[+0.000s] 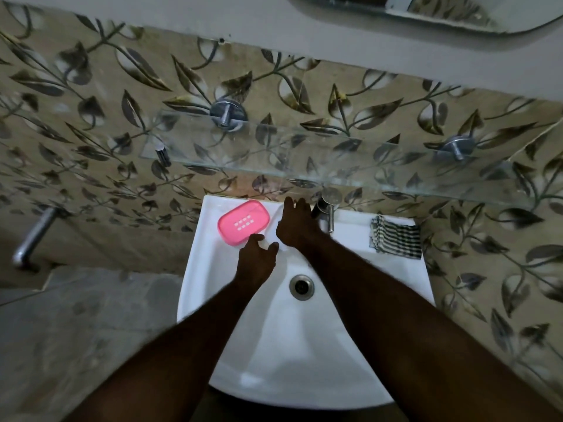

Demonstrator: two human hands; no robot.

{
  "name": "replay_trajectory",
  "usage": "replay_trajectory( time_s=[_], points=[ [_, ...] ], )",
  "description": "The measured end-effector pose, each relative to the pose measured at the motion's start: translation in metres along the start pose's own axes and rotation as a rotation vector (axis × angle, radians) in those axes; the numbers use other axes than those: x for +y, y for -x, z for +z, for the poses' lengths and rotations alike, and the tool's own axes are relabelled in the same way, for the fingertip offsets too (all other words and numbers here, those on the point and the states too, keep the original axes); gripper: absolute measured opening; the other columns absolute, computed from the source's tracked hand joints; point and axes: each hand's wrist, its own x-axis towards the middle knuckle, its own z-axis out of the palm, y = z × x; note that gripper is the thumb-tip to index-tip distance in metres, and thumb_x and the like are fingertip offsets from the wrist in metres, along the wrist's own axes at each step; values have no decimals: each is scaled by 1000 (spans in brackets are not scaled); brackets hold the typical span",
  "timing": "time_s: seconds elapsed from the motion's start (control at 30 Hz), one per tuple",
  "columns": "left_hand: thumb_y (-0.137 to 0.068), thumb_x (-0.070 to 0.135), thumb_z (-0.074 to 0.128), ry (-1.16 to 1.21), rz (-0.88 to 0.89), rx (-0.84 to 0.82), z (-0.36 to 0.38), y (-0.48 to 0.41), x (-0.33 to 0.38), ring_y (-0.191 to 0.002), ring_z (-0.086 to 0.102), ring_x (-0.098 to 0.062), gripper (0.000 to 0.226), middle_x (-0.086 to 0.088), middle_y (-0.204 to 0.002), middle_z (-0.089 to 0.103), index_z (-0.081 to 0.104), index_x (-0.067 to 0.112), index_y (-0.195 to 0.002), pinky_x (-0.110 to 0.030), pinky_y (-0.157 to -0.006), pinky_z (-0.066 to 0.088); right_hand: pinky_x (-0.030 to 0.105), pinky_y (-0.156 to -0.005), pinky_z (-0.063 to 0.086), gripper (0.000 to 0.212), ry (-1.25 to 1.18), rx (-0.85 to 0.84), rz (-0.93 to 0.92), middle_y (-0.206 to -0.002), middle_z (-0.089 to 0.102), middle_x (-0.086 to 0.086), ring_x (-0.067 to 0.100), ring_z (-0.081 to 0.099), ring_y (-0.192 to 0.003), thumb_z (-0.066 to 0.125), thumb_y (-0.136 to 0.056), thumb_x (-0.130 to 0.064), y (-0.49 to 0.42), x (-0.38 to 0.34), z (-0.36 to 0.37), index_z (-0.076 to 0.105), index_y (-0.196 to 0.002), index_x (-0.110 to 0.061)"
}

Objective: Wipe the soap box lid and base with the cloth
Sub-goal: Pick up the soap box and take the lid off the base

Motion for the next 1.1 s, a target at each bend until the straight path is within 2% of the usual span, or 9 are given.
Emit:
replay_trajectory(
  time_s=[0.13, 0.27, 0.4, 0.57, 0.67, 0.77, 0.87, 0.93, 1.1],
  points=[
    [-91, 16, 65, 256, -88, 6, 5, -4, -4, -61, 64, -30, 34, -15, -81, 64, 47, 4, -118, -49, -78, 57, 43, -104, 37, 72, -61, -67, 4, -138, 41, 30, 42, 45, -125, 54, -93, -20, -5, 0, -3, 14, -149, 1],
    [-90, 6, 62, 385, -141, 24, 4, -7, -7, -63, 65, -28, 23, -15, -77, 66, 48, 6, -108, -48, -81, 58, 40, -99, 39, 63, -80, -51, 1, -132, 49, 26, 39, 50, -121, 52, -94, -18, 1, 4, -4, 22, -146, 2],
    [-88, 0, 59, 451, -160, 38, -4, -3, -15, -63, 64, -28, 23, -18, -81, 66, 50, 3, -109, -47, -83, 56, 39, -106, 34, 56, -166, -10, -15, -139, 48, 23, 35, 45, -129, 50, -97, -20, 12, 8, 0, 29, -145, 0],
    [-89, 0, 59, 486, -150, 46, -27, 11, -24, -78, 71, -33, 20, -25, -100, 67, 54, 10, -106, -34, -69, 57, 31, -113, 24, 48, -538, 139, -103, -147, 43, 19, 30, 38, -138, 51, -96, -5, 48, 13, 5, 38, -143, 2],
    [-90, 2, 60, 485, -109, 12, -43, 23, -23, -75, 73, -29, 19, -22, -94, 70, 56, 10, -107, -36, -74, 60, 36, -112, 32, 41, -794, 231, -82, -141, 50, 15, 28, 45, -133, 48, -96, 4, 70, 16, 3, 47, -137, 2],
    [-90, 2, 62, 467, -52, -24, -57, 34, -23, -70, 73, -27, 19, -18, -82, 70, 58, 7, -108, -40, -81, 59, 45, -105, 42, 39, -915, 277, -73, -133, 57, 17, 28, 53, -124, 45, -96, 9, 84, 19, -2, 50, -134, 2],
    [-91, 2, 62, 419, 13, -30, -67, 43, -21, -72, 72, -28, 21, -17, -78, 69, 58, 7, -111, -41, -82, 59, 49, -100, 46, 40, -931, 254, -44, -130, 59, 18, 29, 58, -116, 46, -97, 4, 93, 20, -6, 51, -136, -2],
    [-92, 1, 61, 375, 65, -11, -70, 48, -19, -76, 71, -26, 24, -17, -80, 68, 57, 5, -115, -34, -78, 60, 48, -99, 46, 37, -881, 250, -51, -126, 60, 19, 31, 59, -113, 49, -98, -1, 96, 21, -8, 54, -134, -2],
    [-93, -8, 53, 376, 179, 44, -70, 56, -11, -88, 65, -27, 22, -19, -92, 66, 58, 8, -106, -26, -75, 59, 29, -101, 43, 35, -882, 229, -37, -127, 59, 12, 21, 57, -116, 54, -99, -18, 111, 18, -16, 58, -132, -7]
  ],
)
